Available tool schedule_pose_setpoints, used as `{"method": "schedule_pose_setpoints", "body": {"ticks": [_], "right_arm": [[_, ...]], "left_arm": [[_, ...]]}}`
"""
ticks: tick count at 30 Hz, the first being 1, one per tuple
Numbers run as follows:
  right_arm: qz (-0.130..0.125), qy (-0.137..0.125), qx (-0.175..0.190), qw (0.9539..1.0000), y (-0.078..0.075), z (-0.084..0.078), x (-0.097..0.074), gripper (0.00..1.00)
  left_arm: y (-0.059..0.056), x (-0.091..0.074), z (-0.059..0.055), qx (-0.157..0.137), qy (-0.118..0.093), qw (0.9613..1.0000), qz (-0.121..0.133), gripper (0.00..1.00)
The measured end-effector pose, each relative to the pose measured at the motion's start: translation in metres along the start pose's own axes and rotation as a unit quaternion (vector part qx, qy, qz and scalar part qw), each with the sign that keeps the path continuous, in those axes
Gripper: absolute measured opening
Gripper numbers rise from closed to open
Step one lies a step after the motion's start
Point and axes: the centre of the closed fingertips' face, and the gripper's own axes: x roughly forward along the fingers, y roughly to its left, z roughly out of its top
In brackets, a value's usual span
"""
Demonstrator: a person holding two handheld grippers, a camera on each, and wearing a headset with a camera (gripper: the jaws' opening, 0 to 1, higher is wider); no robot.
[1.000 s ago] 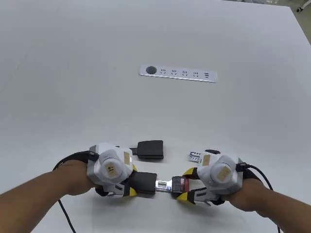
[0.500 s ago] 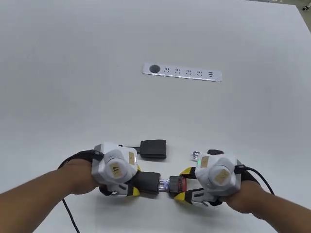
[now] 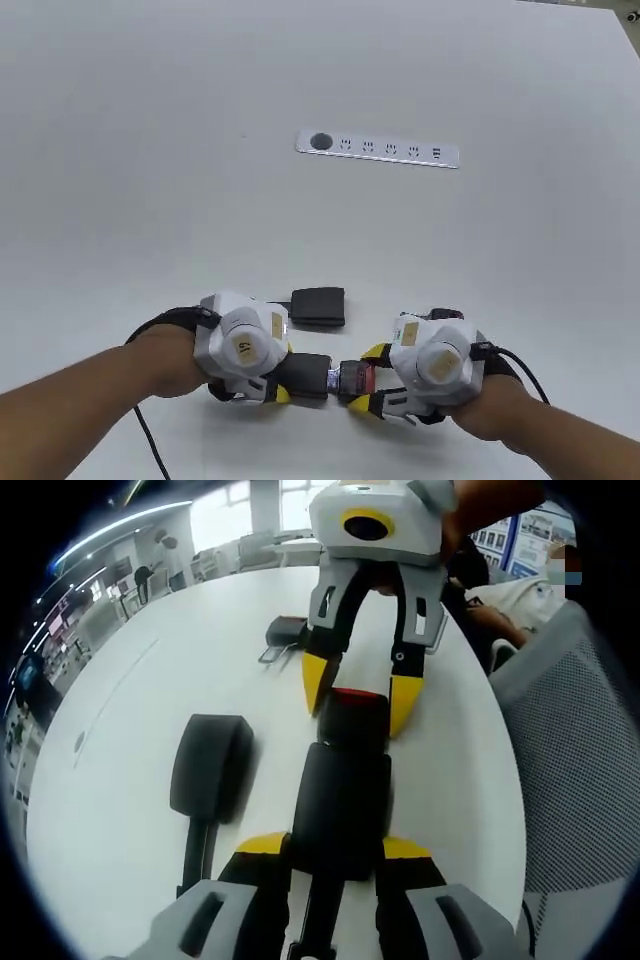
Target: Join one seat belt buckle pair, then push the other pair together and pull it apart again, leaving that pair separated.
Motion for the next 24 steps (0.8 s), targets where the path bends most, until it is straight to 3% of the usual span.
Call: {"method": "schedule_pose_setpoints", "body": {"ticks": [10,11,12,24], "right_arm": [[-0.005,-0.007,0.005,0.9999,0.001,0.004,0.002,0.33],[-0.029,0.016,-0.001,0.9995,-0.009,-0.003,-0.003,0.34],[-0.012,-0.002,0.011,0.9999,-0.004,0.003,0.002,0.33],[-0.009,-0.001,0.002,1.0000,-0.002,0.007,0.006,0.34]], "left_arm": [[0.001,0.000,-0.001,0.001,0.006,1.0000,0.000,0.33],[-0.001,0.000,-0.001,0.007,0.006,0.9999,-0.006,0.33],[-0.001,0.000,-0.001,0.001,0.006,1.0000,-0.002,0.33],[0.002,0.002,-0.003,0.010,0.005,0.9999,-0.008,0.33]]}}
